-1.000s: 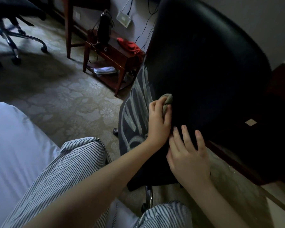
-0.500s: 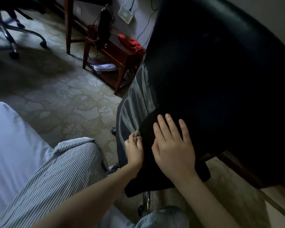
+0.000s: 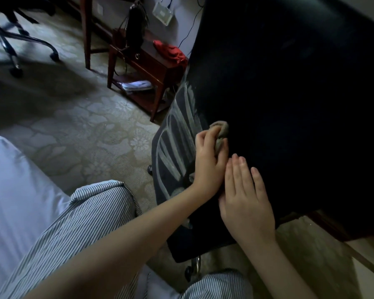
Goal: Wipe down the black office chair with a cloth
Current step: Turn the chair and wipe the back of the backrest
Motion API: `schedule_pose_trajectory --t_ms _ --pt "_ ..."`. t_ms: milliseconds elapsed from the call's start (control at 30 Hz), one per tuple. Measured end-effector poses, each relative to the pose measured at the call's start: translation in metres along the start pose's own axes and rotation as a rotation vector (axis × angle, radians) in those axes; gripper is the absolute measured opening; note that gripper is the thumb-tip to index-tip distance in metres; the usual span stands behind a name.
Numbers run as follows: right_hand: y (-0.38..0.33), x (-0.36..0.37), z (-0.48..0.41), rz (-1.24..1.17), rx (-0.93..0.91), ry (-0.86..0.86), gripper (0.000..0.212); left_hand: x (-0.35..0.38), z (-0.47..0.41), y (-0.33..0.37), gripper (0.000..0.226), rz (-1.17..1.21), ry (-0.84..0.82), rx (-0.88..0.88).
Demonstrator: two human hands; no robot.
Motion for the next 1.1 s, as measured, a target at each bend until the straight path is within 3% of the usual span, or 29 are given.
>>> schedule_pose_trajectory --t_ms 100,200,467,600,767,933,1100 --pt "0.001 0.005 0.006 0.041 -0.046 -0.016 0.055 0.002 0.001 -0.009 0.036 -0.082 -0.043 0.099" --pt "0.004 0.010 0.013 0.036 -0.055 -0.021 0.054 0.001 0.010 -0.032 0.035 -0.119 0.001 0.056" --pt "0.014 0.027 0.030 0.157 -0.081 0.048 0.050 -0.014 0.056 -0.130 0.037 -0.164 0.116 -0.612" --pt "0.018 0.033 0.034 0.231 -0.099 0.090 0.050 -0.009 0.071 -0.130 0.036 -0.082 0.144 -0.706" --pt "0.023 0.034 0.037 0.202 -0.103 0.114 0.050 0.010 0.060 -0.080 0.036 0.042 0.173 -0.532" --pt "0.026 0.033 0.039 0.174 -0.111 0.140 0.048 0.026 0.027 0.004 0.025 0.007 0.057 -0.056" --pt "0.026 0.031 0.037 0.183 -0.106 0.168 0.043 0.027 0.010 0.015 0.024 -0.108 0.092 0.098"
Point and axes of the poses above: each hand's wrist, its own z-axis away from the middle knuckle, its own x-axis out of the palm, y = z × x, the point moved 6 cm from there along -z, towards the middle knuckle, and after that the axes turned 6 degrees about -y, right-handed, at the moved point
